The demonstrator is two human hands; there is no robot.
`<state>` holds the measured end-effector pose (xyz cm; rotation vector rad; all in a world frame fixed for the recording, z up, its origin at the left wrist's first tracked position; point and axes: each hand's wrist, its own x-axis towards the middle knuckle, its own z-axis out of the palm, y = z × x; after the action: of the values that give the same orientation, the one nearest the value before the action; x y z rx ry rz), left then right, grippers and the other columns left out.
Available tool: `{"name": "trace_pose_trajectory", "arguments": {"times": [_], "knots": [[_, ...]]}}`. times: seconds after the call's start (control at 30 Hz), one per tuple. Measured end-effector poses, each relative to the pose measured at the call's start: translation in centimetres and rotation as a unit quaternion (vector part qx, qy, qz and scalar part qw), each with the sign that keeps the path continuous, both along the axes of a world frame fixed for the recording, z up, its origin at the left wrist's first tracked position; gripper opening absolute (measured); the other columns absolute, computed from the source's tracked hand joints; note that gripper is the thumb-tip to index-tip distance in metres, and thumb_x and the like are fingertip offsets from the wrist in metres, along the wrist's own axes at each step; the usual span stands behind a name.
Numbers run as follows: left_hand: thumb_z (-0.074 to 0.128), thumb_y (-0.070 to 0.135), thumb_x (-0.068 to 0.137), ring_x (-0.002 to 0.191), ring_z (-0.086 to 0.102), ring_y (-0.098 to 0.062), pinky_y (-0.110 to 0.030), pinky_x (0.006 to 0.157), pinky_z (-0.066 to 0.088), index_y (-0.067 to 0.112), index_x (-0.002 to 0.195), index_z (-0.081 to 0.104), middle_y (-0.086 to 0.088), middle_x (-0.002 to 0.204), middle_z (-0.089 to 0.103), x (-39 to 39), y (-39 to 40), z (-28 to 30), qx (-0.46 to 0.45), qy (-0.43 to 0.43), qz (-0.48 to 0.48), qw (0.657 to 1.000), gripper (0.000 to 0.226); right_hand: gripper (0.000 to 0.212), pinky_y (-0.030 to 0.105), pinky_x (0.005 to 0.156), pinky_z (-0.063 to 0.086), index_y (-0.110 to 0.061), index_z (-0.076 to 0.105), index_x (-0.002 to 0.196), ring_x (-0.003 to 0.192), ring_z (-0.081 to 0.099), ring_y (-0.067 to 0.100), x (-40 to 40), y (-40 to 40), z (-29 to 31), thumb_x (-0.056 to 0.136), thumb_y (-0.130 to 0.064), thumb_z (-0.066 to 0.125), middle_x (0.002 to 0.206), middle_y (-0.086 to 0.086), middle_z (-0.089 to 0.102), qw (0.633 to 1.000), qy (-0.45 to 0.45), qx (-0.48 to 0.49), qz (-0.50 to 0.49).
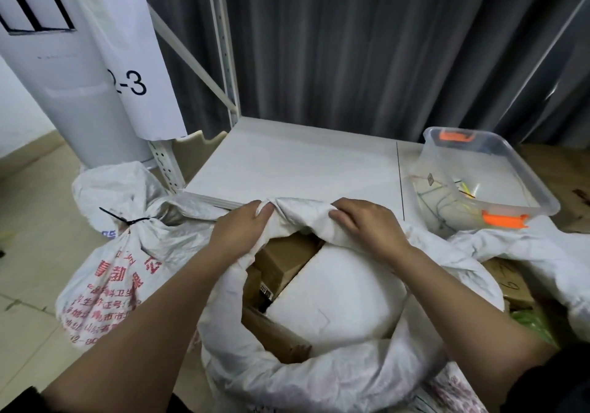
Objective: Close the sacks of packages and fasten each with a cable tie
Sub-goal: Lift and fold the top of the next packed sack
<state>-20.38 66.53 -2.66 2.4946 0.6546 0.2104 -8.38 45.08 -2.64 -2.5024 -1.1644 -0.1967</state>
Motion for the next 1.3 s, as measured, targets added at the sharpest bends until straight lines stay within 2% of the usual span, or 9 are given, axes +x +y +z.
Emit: {"name": "trace_pose_trajectory", "arguments": {"times": [0.17,0.27,0.47,0.63,0.8,0.93,1.07,1.2,1.3], "knots": [[0.039,0.058,0.077,0.122,0.046,-0.024,-0.044,0.099,0.037,0.02,0.136,0.043,-0.007,0.13,0.05,1.1,-1.9,0.5,0.257,-0.119,-0.108,0.953,0.07,0.027,0.034,0.07,0.04,-0.018,0.057,0.073,0.069,0.05,0.01,0.6,2.3,0.8,0.097,-0.031,0.052,0.069,-0.011,0.056,0.943,0.284,0.172,-0.005],[0.051,0.055,0.081,0.099,0.057,-0.025,-0.04,0.078,0.044,0.019,0.131,0.046,-0.005,0.115,0.059,2.6,-2.9,-0.7,0.419,-0.143,-0.142,0.885,0.061,0.029,0.031,0.068,0.036,-0.005,0.056,0.075,0.069,0.043,0.009,0.2,2.8,1.4,0.097,-0.025,0.054,0.07,-0.004,0.049,0.891,0.385,0.239,0.018],[0.049,0.044,0.087,0.055,0.055,-0.026,-0.031,0.052,0.037,0.019,0.107,0.057,-0.005,0.065,0.057,4.0,-1.8,-2.1,0.466,-0.157,-0.145,0.859,0.033,0.037,0.033,0.09,0.037,-0.031,0.049,0.129,0.109,0.053,0.013,-0.3,-0.1,1.5,0.096,-0.046,0.043,0.122,-0.009,0.059,0.998,0.053,-0.017,0.01],[0.036,0.04,0.091,0.046,0.052,-0.024,-0.029,0.052,0.031,0.017,0.073,0.061,0.001,0.05,0.053,4.2,-2.4,-1.4,0.388,-0.151,-0.127,0.9,0.039,0.057,0.038,0.066,0.047,-0.027,0.05,0.132,0.079,0.063,0.029,-0.7,-4.9,-0.2,0.093,-0.059,0.024,0.107,0.001,0.063,0.984,-0.135,-0.111,-0.046],[0.028,0.043,0.092,0.059,0.059,-0.029,-0.035,0.065,0.036,0.016,0.068,0.058,-0.001,0.054,0.058,4.6,-2.9,-0.8,0.32,-0.129,-0.104,0.933,0.047,0.029,0.036,0.067,0.04,-0.029,0.058,0.104,0.083,0.06,0.026,-0.3,-5.7,-0.2,0.101,-0.045,0.034,0.088,-0.002,0.067,0.996,0.021,-0.035,-0.074],[0.032,0.045,0.092,0.112,0.052,-0.023,-0.043,0.099,0.028,0.021,0.119,0.059,-0.002,0.116,0.059,4.9,-3.7,-0.2,0.271,-0.096,-0.092,0.953,0.045,0.038,0.037,0.064,0.034,-0.019,0.043,0.065,0.062,0.039,0.012,1.1,-4.5,0.1,0.099,-0.032,0.049,0.06,-0.007,0.04,0.938,0.282,0.191,-0.057],[0.045,0.049,0.083,0.111,0.055,-0.022,-0.043,0.102,0.033,0.017,0.132,0.05,-0.005,0.121,0.058,6.1,-6.6,-0.6,0.352,-0.196,-0.239,0.883,0.059,0.041,0.025,0.055,0.028,-0.019,0.037,0.061,0.057,0.029,0.005,1.1,-3.3,1.0,0.099,-0.023,0.052,0.059,-0.009,0.03,0.884,0.369,0.285,-0.031],[0.044,0.043,0.09,0.07,0.057,-0.024,-0.037,0.076,0.036,0.019,0.107,0.062,-0.003,0.082,0.06,7.6,-7.7,-1.8,0.449,-0.234,-0.227,0.832,0.034,0.021,0.035,0.084,0.044,-0.03,0.065,0.096,0.086,0.059,0.01,0.8,-4.7,1.0,0.093,-0.043,0.049,0.088,-0.009,0.066,0.919,0.32,0.219,-0.071],[0.054,0.028,0.088,0.059,0.052,-0.024,-0.036,0.07,0.032,0.02,0.083,0.064,0.0,0.064,0.053,8.1,-7.7,-2.3,0.445,-0.253,-0.205,0.834,0.014,0.057,0.037,0.098,0.031,-0.037,0.043,0.136,0.116,0.048,0.014,-0.6,-7.1,0.2,0.087,-0.063,0.033,0.124,-0.009,0.055,0.986,0.077,0.015,-0.146]]}}
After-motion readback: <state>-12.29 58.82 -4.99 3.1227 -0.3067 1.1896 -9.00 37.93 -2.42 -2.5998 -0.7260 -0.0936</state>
